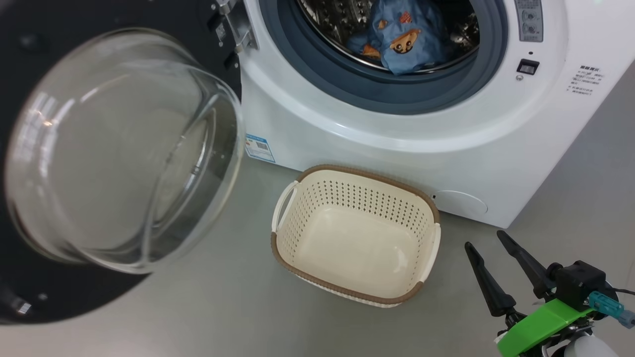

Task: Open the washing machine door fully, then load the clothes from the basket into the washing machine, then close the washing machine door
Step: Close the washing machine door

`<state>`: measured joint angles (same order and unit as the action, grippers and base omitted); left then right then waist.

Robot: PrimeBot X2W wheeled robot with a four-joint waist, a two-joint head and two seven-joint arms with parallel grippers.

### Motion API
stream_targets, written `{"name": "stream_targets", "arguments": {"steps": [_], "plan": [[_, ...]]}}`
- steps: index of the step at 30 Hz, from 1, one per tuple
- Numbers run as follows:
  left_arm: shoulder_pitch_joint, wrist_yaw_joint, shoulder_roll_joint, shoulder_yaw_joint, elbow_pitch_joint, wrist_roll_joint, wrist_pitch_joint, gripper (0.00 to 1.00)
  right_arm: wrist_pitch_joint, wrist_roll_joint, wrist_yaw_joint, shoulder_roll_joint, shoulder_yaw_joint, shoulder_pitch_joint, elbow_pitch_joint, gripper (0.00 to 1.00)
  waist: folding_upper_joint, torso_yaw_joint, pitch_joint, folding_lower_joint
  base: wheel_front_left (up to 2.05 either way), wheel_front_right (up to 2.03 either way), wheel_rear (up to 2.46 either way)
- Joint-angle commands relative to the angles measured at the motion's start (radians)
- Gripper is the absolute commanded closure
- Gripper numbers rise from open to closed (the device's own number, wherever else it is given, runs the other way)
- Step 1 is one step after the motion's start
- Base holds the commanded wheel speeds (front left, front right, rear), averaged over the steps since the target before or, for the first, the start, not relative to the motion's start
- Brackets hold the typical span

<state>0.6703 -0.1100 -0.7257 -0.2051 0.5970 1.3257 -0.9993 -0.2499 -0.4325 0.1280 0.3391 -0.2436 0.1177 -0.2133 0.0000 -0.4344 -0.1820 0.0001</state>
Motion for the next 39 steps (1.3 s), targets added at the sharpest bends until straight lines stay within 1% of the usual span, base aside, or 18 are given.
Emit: {"name": "stream_targets", "arguments": {"steps": [1,9,14,15,19,27,32,35,39], "plan": [[-0.014,-0.010,-0.039,-0.012,-0.046,0.017,-0.034,1.00,-0.012,0.005,0.003,0.001,-0.013,-0.013,0.021,0.00,0.0000,-0.004,0.010,-0.0001,0.00,0.00,0.00],[-0.054,-0.017,-0.034,0.003,-0.190,0.082,-0.141,1.00,-0.012,0.004,0.003,-0.010,0.003,-0.031,0.025,0.00,0.0000,-0.002,0.035,-0.0001,0.00,0.00,0.00],[-0.084,-0.019,-0.013,0.014,-0.303,0.141,-0.206,1.00,-0.012,0.005,0.003,-0.015,0.015,-0.044,0.028,0.00,0.0000,0.010,0.048,-0.0001,0.00,0.00,0.00],[-0.084,-0.019,-0.013,0.014,-0.303,0.141,-0.206,1.00,-0.012,0.005,0.003,-0.015,0.015,-0.044,0.028,0.00,0.0000,0.010,0.048,-0.0001,0.00,0.00,0.00],[-0.110,-0.020,0.005,0.032,-0.391,0.168,-0.240,1.00,-0.012,0.007,0.003,-0.020,0.023,-0.050,0.029,0.00,0.0000,0.030,0.058,-0.0001,0.00,0.00,0.00],[-0.128,-0.020,0.075,0.088,-0.538,0.208,-0.271,1.00,-0.012,0.010,0.003,-0.041,0.036,-0.073,0.032,0.00,0.0000,0.093,0.090,-0.0001,0.00,0.00,0.00],[-0.119,-0.019,0.114,0.128,-0.586,0.211,-0.277,1.00,-0.012,0.011,0.003,-0.049,0.044,-0.083,0.035,0.00,0.0000,0.143,0.100,-0.0001,0.00,0.00,0.00],[-0.101,-0.004,0.156,0.157,-0.608,0.213,-0.268,1.00,-0.012,0.013,0.003,-0.052,0.051,-0.086,0.038,0.00,0.0000,0.185,0.099,-0.0001,0.00,0.00,0.00],[-0.079,-0.001,0.201,0.190,-0.611,0.203,-0.250,1.00,-0.012,0.014,0.003,-0.057,0.058,-0.083,0.041,0.00,0.0000,0.232,0.094,-0.0001,0.00,0.00,0.00]]}}
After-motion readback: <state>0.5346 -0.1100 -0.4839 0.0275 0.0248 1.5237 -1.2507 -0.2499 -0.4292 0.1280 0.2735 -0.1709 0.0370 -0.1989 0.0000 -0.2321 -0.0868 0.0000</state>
